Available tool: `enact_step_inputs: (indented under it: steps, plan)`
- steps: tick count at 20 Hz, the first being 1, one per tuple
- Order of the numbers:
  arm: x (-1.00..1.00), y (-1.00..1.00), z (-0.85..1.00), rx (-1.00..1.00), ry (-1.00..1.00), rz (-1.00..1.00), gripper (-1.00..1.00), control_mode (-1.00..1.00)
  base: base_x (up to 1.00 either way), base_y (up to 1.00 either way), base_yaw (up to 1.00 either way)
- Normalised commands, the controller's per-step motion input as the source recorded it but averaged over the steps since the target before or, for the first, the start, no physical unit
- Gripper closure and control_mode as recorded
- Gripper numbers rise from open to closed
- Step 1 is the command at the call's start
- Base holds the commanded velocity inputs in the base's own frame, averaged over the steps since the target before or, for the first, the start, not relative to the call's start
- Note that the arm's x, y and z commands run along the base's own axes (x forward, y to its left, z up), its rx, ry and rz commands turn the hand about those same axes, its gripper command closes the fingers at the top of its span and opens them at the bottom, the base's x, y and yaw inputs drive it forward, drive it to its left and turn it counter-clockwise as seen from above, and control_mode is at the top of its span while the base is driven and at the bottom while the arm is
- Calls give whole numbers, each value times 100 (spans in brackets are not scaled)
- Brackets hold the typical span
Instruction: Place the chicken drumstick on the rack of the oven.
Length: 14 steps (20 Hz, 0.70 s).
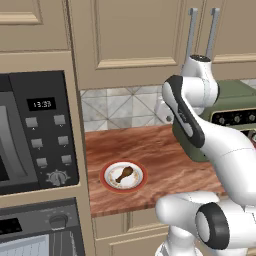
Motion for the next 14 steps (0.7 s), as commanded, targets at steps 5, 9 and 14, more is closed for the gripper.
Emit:
enact_step_inputs:
  steps: [5, 9, 14]
  plan:
    - [-23, 38, -18, 0, 0, 0, -100, -100, 0, 0, 0]
    - [-37, 81, -46, 0, -3, -1, -100, -100, 0, 0, 0]
    - [-27, 84, -59, 1, 0, 0, -100, -100, 0, 0, 0]
